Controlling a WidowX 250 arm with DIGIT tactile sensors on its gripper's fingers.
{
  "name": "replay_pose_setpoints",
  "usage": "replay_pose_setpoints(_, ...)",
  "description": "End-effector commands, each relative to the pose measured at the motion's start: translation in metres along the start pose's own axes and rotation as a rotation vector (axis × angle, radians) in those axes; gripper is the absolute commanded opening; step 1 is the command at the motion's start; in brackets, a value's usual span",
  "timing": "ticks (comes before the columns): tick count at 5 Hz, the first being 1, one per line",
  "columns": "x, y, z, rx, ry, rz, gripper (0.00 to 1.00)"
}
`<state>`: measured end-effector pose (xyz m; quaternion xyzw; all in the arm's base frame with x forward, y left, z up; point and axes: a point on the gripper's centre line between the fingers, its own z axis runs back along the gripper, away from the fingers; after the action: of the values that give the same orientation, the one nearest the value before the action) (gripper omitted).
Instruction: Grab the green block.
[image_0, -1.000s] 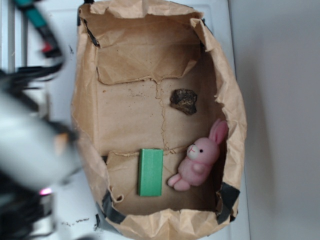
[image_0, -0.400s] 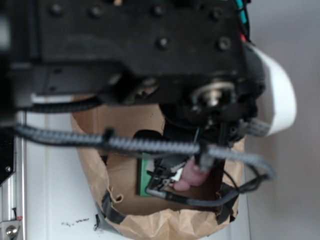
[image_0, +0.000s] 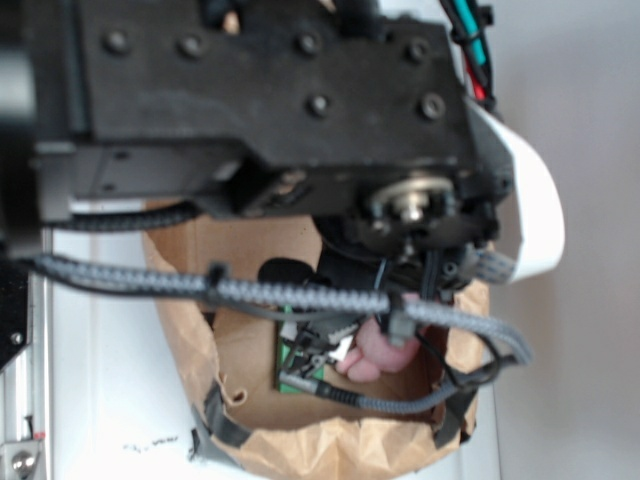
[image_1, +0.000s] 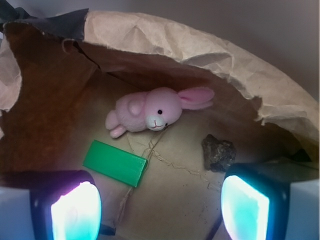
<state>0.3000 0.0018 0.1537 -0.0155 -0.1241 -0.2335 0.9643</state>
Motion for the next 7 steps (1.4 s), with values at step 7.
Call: replay_pose_setpoints(7,-0.026,-0.071,-0.087,-0.187,0.029,-0.942,1.00)
